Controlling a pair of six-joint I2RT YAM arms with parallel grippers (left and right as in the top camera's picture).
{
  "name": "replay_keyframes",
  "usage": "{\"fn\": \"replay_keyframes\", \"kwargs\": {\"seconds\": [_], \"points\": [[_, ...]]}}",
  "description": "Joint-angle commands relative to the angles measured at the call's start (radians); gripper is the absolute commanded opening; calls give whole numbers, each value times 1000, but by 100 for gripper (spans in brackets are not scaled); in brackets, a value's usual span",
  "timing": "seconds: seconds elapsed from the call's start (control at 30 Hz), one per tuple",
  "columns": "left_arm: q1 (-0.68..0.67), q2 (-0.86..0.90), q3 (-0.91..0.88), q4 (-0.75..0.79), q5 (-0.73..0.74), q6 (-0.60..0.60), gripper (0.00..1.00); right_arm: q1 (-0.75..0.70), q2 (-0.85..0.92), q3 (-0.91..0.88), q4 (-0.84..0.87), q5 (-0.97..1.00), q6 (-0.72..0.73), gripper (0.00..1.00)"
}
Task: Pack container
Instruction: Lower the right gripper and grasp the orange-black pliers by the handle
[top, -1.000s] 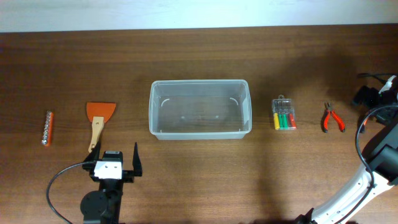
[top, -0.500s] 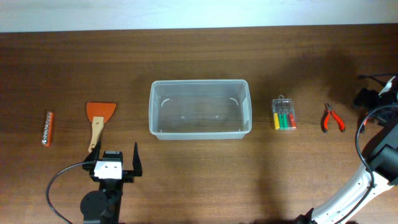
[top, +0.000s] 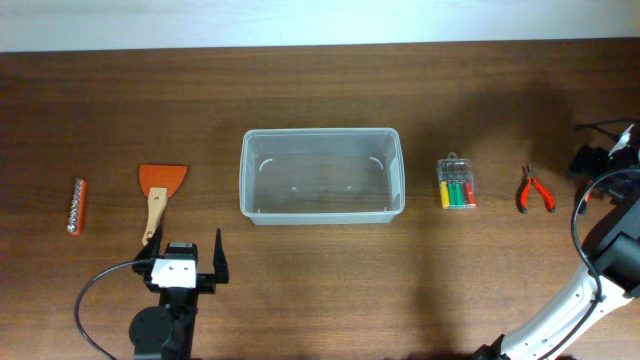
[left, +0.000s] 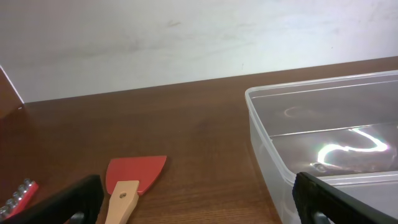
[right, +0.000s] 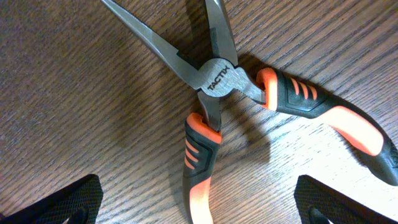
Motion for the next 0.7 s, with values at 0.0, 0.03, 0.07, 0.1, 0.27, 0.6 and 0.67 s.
{"fn": "replay_keyframes", "kwargs": {"seconds": [0.0,0.03,0.07,0.1,0.27,0.6,0.67], "points": [[5,-8,-6,1,-7,12,99,0,9,21,-7,19,-14,99],[5,-8,-6,1,-7,12,99,0,9,21,-8,20,-17,99],[5,-8,-6,1,-7,12,99,1,9,21,-9,22,-24,99],[5,-8,-6,1,-7,12,99,1,9,21,-10,24,-28,99],[5,-8,-6,1,-7,12,99,14,9,20,-15,48,-53,99],[5,-8,-6,1,-7,12,99,32,26,19,-26,90,-84,99],[5,-8,-6,1,-7,12,99,32,43,19,-37,77,-84,99]]}}
